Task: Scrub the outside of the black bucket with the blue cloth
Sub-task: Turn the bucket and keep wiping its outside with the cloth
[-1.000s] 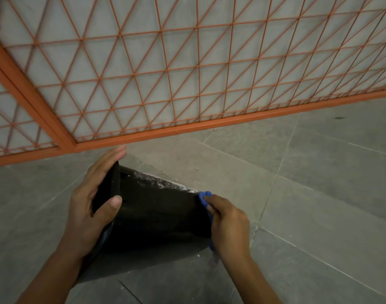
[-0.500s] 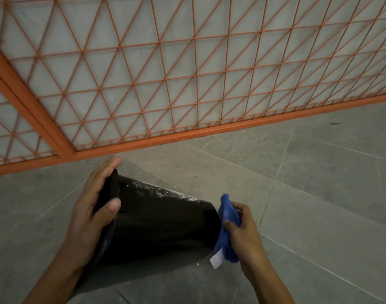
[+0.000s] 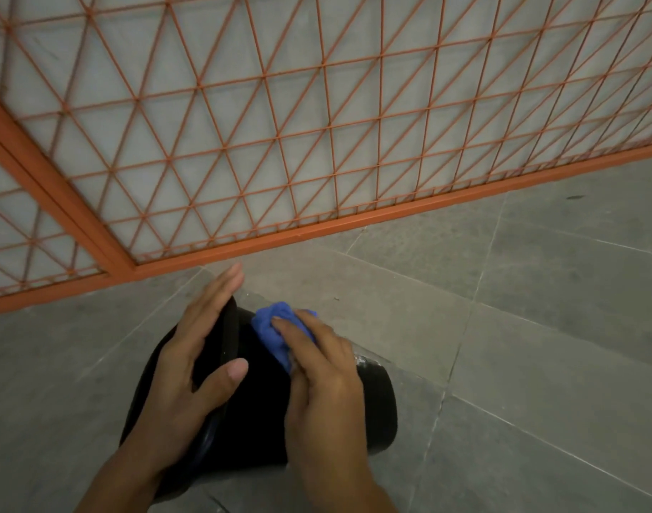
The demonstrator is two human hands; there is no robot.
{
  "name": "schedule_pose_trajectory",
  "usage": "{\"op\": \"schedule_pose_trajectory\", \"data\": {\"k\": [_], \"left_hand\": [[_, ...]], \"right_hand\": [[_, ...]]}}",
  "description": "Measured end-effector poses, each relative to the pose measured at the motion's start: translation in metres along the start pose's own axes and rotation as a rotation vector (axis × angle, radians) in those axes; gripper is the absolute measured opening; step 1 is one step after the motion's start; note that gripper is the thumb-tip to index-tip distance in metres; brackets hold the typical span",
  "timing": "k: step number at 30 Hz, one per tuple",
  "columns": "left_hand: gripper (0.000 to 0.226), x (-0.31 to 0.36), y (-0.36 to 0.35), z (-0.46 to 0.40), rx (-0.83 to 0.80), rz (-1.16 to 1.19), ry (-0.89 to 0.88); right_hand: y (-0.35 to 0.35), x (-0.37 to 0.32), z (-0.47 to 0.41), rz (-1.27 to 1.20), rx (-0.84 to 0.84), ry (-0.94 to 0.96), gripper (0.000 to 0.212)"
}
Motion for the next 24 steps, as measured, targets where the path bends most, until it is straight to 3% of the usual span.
{"op": "schedule_pose_trajectory", "data": {"k": [5, 9, 15, 18, 24], "left_hand": [[0.076, 0.001, 0.004, 0.002, -0.025, 0.001, -0.026], [0.073, -0.004, 0.011, 0.005, 0.009, 0.019, 0.010], [0.079, 0.009, 0.000, 0.006, -0.037, -0.055, -0.082], [0.082, 0.007, 0.000, 0.006, -0.012, -0.044, -0.046], [0.079, 0.008, 0.001, 0.009, -0.016, -0.047, -0.082]], "right_hand": [[0.000, -0.019, 0.018, 0.028, 0.055, 0.100, 0.043], [-0.012, 0.001, -0.005, 0.064, -0.048, -0.014, 0.046], [0.003, -0.009, 0.000, 0.031, 0.057, 0.015, 0.039], [-0.003, -0.007, -0.008, 0.003, -0.060, 0.022, 0.041], [0.002, -0.028, 0.026, 0.042, 0.204, 0.115, 0.045]]}}
Point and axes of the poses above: each hand's wrist, its own z-axis away from the middle knuckle, its own y-axis out of the back of the hand, x = y × z, the point moved 8 cm from there along -z, towards the middle knuckle, and after that the axes turned 1 degree about -y, right-handed, at the moved point
